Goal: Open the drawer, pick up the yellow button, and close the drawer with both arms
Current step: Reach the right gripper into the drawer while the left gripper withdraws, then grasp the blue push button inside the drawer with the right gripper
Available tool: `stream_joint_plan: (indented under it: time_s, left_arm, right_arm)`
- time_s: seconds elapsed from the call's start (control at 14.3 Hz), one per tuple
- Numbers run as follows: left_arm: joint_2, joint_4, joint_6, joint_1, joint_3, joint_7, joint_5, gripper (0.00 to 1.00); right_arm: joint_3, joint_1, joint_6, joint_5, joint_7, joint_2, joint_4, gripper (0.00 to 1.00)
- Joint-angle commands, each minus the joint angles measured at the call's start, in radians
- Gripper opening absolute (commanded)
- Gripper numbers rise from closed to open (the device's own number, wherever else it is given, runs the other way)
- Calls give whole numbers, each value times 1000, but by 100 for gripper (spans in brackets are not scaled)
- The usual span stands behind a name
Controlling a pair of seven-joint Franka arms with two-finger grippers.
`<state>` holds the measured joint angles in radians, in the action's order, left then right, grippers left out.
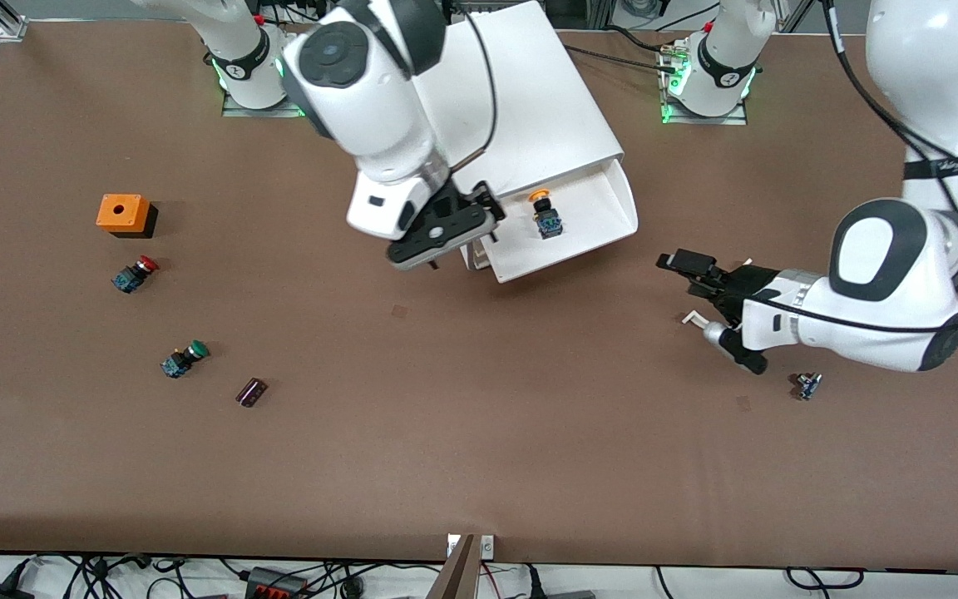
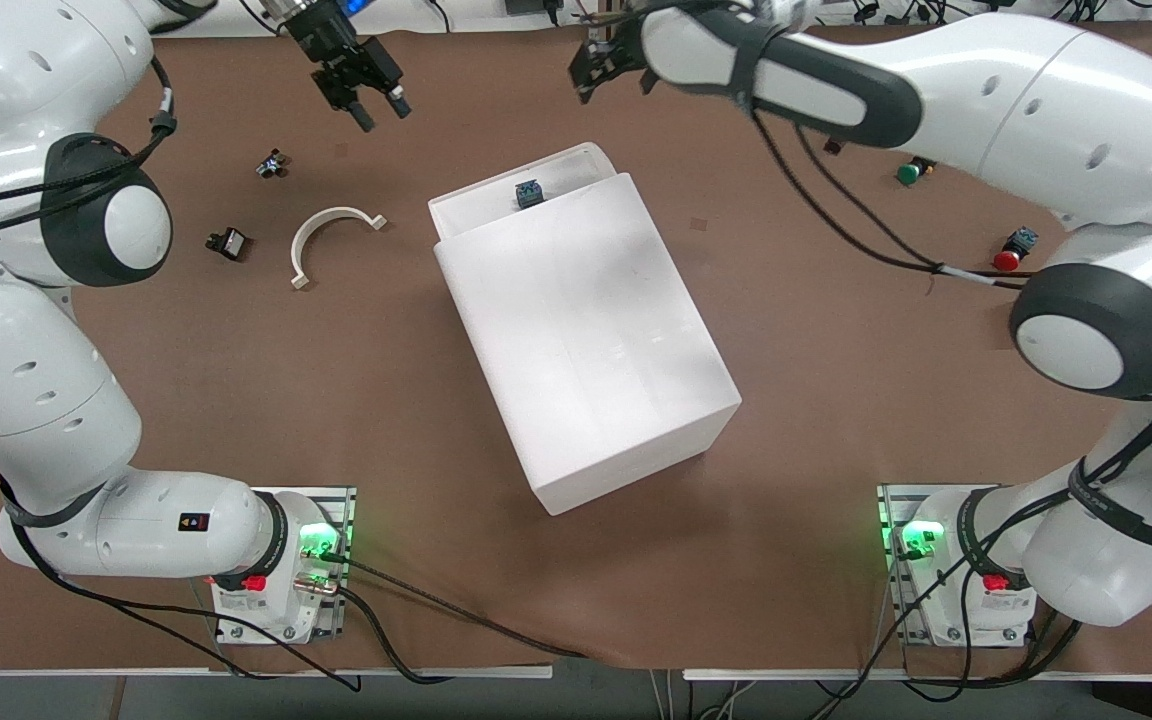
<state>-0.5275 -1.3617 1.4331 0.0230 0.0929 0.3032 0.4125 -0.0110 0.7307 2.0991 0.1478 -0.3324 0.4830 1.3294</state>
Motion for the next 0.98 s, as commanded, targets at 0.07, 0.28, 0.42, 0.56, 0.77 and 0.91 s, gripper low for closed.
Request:
stream_joint_plan:
  time_s: [0.07,0.28,0.42,0.56,0.77,0.91]
  left_arm:
    - [61,0,-19,5,5,-159,-246,100]
    - [64,-2,-28,-2,-13,-264,-320,100]
    - [64,-4,-26,-2,-6,-367,-331,100]
    - [66,-5,-33,2,-2,-389,-333,100]
    - [76,-4,-11,-3,-12,-392,-336,100]
    - [78,3,-5,-3,-13,-392,-336,100]
  right_arm:
    - [17,74,-5,-4,-45,158,-182,100]
    - [20,122,2,-45,-132,219,-228,100]
    - [19,147,-1,-95,-180,233,-230,100]
    - [20,165,-10,-99,-217,239,-230,100]
    - [19,179,-36,-111,-241,243,-228,99]
    - [17,179,-39,-106,-243,243,-225,95]
